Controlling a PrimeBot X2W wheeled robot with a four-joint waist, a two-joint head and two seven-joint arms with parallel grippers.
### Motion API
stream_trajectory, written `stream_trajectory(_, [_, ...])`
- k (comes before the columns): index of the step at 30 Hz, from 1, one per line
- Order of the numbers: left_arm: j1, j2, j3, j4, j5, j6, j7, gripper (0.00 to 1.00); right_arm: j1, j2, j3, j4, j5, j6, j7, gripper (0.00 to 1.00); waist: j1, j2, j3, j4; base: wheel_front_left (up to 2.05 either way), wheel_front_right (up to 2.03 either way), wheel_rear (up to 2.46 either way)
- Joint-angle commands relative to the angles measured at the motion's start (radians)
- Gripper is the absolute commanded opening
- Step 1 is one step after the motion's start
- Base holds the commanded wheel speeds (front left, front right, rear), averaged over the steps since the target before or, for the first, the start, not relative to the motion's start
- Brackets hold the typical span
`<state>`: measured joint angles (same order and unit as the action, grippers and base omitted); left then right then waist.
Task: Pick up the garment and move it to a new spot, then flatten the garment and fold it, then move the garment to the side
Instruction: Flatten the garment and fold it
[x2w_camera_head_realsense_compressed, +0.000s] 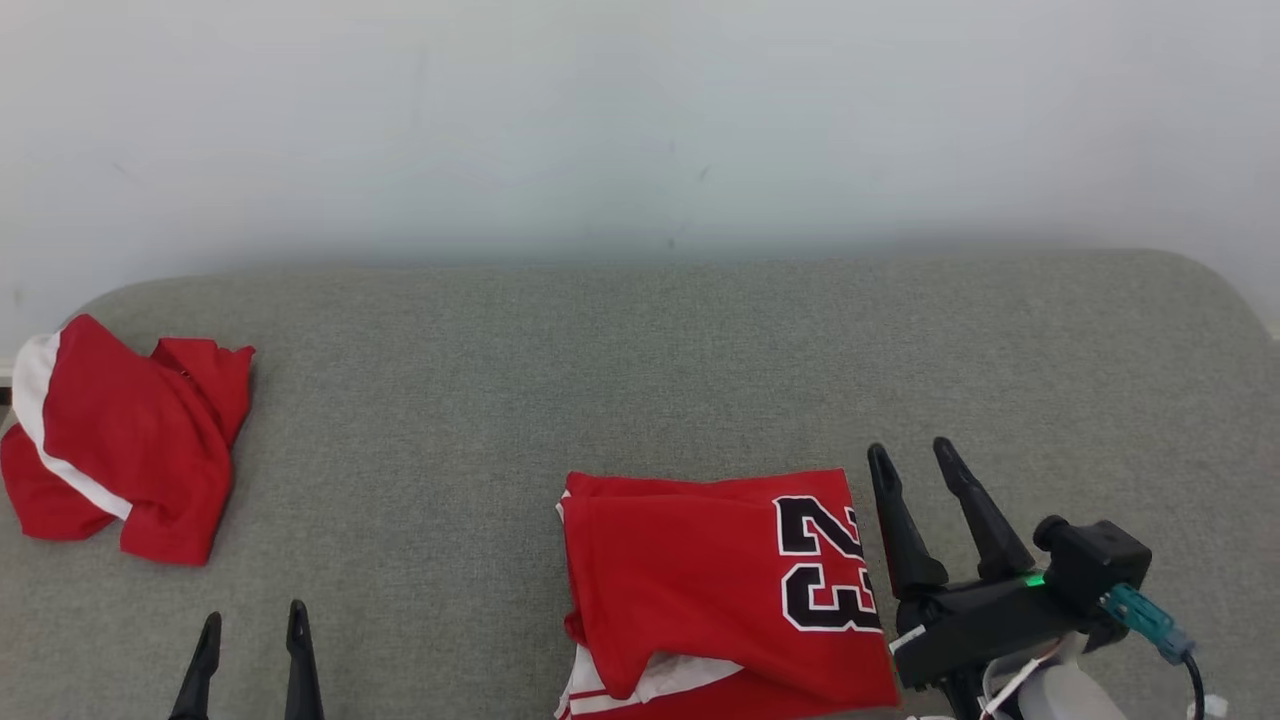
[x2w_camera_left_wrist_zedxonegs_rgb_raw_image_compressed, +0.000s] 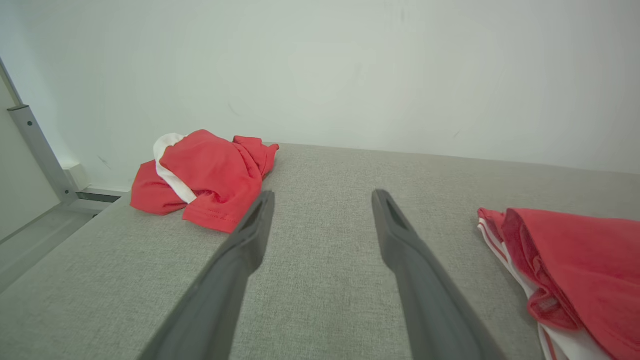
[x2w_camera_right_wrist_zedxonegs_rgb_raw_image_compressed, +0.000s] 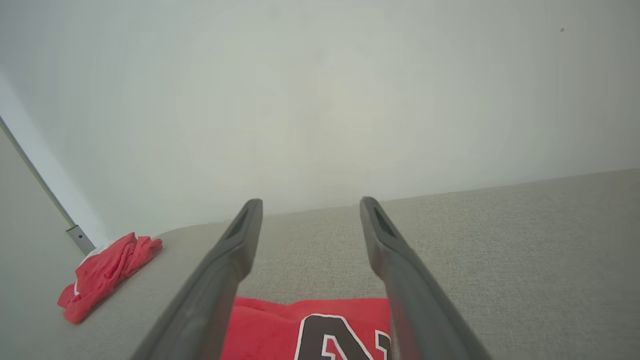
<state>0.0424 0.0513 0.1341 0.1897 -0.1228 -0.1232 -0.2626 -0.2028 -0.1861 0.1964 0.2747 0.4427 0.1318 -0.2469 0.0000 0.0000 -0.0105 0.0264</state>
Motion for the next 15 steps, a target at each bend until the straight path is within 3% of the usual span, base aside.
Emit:
stream_trajectory(1, [0.015, -0.002, 0.004, -0.004, 0.004, 0.002, -0.003, 1.0, 0.015, 0.008, -0.005, -0.006, -0.005, -0.003, -0.003, 1.0, 0.0, 0.0, -0.003, -0.008, 0.0, 0.0, 0.0])
stream_trajectory(15, [0.034, -0.001, -0.019, -0.042, 0.007, 0.021, -0.003, 1.0, 0.193, 0.068, -0.142, -0.113, -0.089, -0.003, -0.017, 1.0, 0.0, 0.0, -0.012, -0.03, 0.0, 0.0, 0.0])
